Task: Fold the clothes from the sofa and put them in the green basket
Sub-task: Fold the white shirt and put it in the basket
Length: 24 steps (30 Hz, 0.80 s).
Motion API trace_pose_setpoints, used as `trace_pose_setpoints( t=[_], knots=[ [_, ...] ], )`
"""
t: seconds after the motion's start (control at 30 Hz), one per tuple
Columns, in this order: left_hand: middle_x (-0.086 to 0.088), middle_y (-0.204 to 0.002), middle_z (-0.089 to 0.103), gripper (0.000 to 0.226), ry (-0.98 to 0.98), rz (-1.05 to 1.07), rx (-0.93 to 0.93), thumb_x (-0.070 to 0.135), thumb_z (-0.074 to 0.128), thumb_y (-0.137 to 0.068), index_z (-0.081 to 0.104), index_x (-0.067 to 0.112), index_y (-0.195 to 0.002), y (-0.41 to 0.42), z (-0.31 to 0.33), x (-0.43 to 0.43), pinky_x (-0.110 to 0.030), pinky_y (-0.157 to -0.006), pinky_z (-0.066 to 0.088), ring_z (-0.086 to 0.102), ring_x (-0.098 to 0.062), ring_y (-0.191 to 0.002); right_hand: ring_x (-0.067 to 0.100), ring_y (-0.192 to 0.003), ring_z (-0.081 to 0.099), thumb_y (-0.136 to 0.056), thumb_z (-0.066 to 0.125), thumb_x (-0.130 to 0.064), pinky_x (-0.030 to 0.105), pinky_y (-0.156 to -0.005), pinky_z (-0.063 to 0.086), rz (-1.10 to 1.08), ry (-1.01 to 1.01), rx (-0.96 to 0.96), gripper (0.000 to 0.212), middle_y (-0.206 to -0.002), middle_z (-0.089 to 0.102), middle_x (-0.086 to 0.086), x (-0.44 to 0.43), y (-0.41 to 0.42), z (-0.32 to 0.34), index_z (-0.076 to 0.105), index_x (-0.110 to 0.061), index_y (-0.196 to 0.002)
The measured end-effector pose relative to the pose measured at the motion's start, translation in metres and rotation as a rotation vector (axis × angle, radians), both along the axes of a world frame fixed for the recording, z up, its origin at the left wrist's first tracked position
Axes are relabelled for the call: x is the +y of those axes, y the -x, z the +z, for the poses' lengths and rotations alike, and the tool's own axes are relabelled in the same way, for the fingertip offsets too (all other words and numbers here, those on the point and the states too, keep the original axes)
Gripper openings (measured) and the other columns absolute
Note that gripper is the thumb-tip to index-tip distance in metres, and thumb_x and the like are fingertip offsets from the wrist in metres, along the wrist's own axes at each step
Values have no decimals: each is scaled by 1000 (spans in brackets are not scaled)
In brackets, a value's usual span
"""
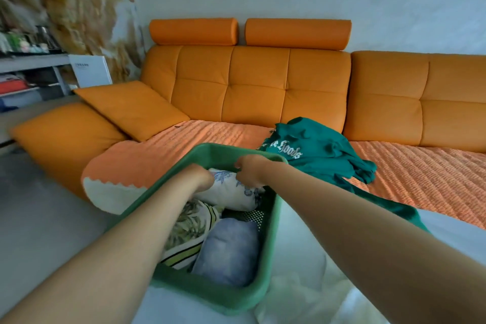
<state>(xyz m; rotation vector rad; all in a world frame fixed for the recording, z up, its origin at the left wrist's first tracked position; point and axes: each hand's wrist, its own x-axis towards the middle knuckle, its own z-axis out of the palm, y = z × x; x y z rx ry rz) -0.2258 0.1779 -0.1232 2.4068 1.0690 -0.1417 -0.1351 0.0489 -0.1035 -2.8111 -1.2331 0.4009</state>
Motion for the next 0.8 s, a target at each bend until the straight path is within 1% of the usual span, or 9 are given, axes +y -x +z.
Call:
trace_pose_setpoints(
  t=[0.1, 0.17, 0.3, 0.43, 0.53, 0.63, 0.67, 0.73, 0.8],
  knots=[
    [-19, -152, 41, 54, 66, -4, 22, 27, 42, -102, 36, 0, -149, -14, -18, 17, -44, -105, 48, 51, -35, -130, 30, -113, 56, -101, 41, -28, 33, -89, 45, 2, 90, 58, 42, -134, 57, 15, 20, -16, -22, 53, -8, -136],
    [-19, -154, 37, 59, 77, 1, 33, 28, 41, -102, 29, -1, -152, -21, -25, 19, -43, -105, 46, 50, -36, -131, 31, -124, 52, -103, 38, -34, 37, -98, 42, 10, 122, 88, 47, -142, 52, 15, 28, -22, -31, 49, -7, -140],
    [-17, -146, 48, 51, 61, -44, 15, 27, 44, -102, 41, 0, -145, -36, -34, 18, -36, -105, 44, 53, -30, -127, 30, -117, 56, -101, 40, -47, 41, -98, 43, -7, 158, 136, 52, -138, 55, 13, 31, -31, -38, 52, -11, -136],
    [-18, -144, 48, 64, 91, -82, 18, 26, 42, -99, 20, 5, -156, -49, -34, 16, -36, -89, 44, 55, -31, -118, 27, -115, 54, -98, 40, -61, 38, -92, 38, -36, 226, 209, 64, -141, 53, 11, 19, -33, -35, 53, -11, -137],
    [-18, -137, 52, 55, 201, -143, -107, 20, 44, -96, 33, 10, -149, -54, -35, 16, -37, -81, 44, 57, -28, -104, 29, -119, 58, -97, 42, -64, 36, -92, 39, -76, 252, 254, 69, -140, 56, 12, 12, -29, -31, 50, -11, -141],
    [-12, -144, 47, 57, 257, -133, -206, 13, 49, -93, 37, 12, -149, -53, -39, 18, -34, -88, 44, 53, -27, -118, 22, -69, 72, -98, 41, -61, 28, -72, 50, -114, 316, 311, 58, -93, 70, 13, 15, -22, -23, 53, -10, -123],
    [-12, -132, 53, 53, 231, -107, -208, 11, 51, -92, 41, 10, -144, -52, -38, 19, -33, -84, 46, 56, -27, -113, 21, -60, 66, -98, 42, -60, 27, -64, 46, -117, 332, 285, 55, -87, 68, 10, 18, -20, -20, 52, -10, -119],
    [-9, -92, 56, 25, 97, -47, -116, 14, 52, -93, 52, 6, -116, -47, -32, 18, -29, -70, 44, 58, -25, -85, 21, -69, 57, -94, 50, -60, 30, -68, 42, -96, 316, 154, 58, -110, 64, 9, 22, -16, -13, 53, -13, -127],
    [-10, -82, 53, 18, 1, -42, 64, 20, 47, -98, 53, 4, -103, -41, -24, 13, -30, -73, 46, 56, -26, -80, 24, -78, 55, -88, 58, -60, 34, -71, 43, -109, 242, 97, 68, -121, 57, 8, 25, -16, -13, 49, -14, -138]
  ],
)
